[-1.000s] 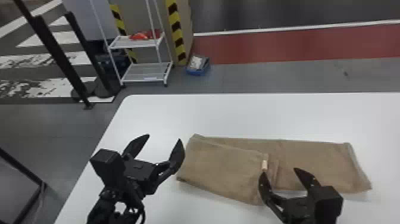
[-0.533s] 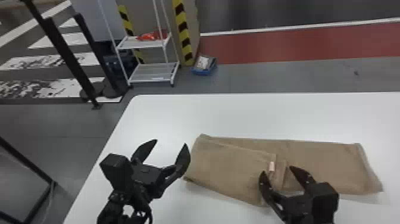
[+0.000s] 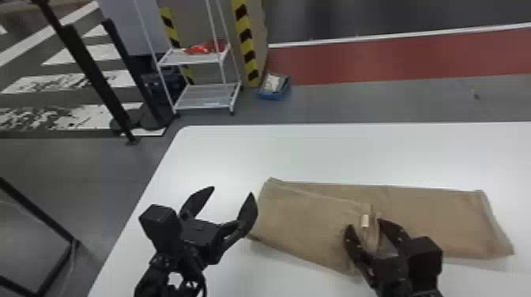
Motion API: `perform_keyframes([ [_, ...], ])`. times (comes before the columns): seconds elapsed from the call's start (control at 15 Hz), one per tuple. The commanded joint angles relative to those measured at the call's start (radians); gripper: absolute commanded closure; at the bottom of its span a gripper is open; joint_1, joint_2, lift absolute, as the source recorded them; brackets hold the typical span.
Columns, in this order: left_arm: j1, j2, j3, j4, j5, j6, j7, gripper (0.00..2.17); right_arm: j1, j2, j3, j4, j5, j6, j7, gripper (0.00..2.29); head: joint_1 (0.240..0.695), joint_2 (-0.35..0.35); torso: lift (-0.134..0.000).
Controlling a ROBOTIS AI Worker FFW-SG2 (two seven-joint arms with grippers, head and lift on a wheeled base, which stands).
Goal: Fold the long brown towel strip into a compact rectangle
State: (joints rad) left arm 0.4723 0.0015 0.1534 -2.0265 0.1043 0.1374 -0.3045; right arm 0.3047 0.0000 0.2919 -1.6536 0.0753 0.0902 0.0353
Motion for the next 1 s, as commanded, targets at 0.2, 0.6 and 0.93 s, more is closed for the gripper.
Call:
perform_keyframes([
  [0.2,0.002,-0.004,0.0,0.0,0.0,0.003,-0.002,0.09,-0.006,0.001,0.012,-0.005,-0.002,0.001,0.0,0.71,0.695,0.246,-0.11],
  [0.6,0.0,-0.004,0.006,0.008,0.0,0.0,-0.004,0.09,0.037,0.001,-0.002,-0.068,-0.002,0.004,-0.002,0.23,0.695,0.25,-0.11],
  [0.93,0.0,-0.004,0.006,0.015,0.0,0.0,-0.005,0.09,0.001,0.001,-0.002,-0.031,0.02,0.072,-0.002,0.26,0.695,0.243,-0.11],
])
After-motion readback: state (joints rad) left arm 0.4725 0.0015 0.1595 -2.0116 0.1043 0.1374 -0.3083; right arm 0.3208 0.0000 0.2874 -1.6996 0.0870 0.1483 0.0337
